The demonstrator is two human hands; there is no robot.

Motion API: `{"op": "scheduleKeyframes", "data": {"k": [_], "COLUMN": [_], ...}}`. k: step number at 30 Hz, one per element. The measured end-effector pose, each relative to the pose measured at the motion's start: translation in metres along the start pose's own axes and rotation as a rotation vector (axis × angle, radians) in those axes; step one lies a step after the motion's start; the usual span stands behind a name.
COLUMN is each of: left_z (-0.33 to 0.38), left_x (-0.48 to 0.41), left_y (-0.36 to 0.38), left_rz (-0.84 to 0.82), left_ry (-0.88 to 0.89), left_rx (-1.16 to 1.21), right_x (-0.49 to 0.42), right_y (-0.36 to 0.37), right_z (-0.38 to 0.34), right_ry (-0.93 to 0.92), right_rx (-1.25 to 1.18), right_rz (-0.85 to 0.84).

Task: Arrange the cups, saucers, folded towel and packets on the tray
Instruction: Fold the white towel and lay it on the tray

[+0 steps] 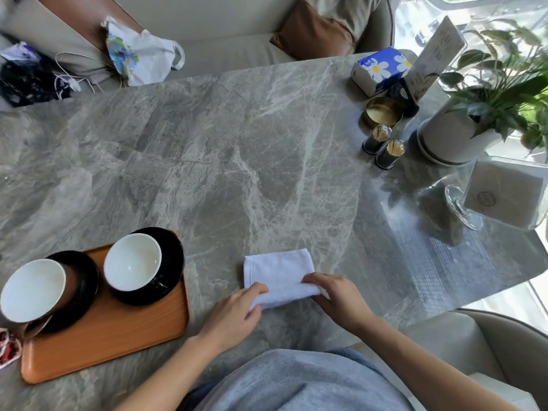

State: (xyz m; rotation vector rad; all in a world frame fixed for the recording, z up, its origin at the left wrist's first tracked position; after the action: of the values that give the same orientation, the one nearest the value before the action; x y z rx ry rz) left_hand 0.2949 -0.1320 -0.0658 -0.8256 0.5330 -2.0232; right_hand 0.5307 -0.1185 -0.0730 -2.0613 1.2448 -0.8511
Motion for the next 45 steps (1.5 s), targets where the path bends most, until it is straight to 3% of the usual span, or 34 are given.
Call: {"op": "scheduleKeyframes", "data": {"k": [8,22,29,41,45], "left_z": [0.000,-0.013,-0.015,-0.021,-0.023], "left_x": [-0.010,-0.014,-0.019,-0.017,-0.017], "left_y": [-0.004,0.009,0.013,0.018,0.018], "left_rz": [0.252,0.209,0.226,0.375,0.421], "left_ry": [-0.052,-0.278,-0.356,-0.440,-0.348], "left_rx": [0.344,0.543,0.466,0.306,0.028], "right_x": [-0.011,-0.025,-0.035,-0.043,-0.039], "right_y": [-0.002,0.007,0.014,0.021,0.029], "right_z": [0.002,0.001,0.000,0.002,0.003], "right_ry": [0.129,0.265,0.341,0.272,0.235], "right_rx": [-0.120,-0.043,0.034,0.122,0.193], "right_rz": [0.027,0.107,0.097,0.170,0.199]}}
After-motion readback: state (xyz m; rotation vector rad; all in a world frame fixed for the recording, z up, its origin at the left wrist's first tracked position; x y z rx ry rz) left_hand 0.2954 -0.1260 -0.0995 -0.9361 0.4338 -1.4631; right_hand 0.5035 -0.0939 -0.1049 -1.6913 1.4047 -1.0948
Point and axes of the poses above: each hand's wrist, its own x-axis away from the middle knuckle, its own y-axis out of the palm, z = x × y, the point moved 2 cm from there along -x, towards the middle knuckle, and after that the axes turned 5 degrees about x, right-handed, at the moved point
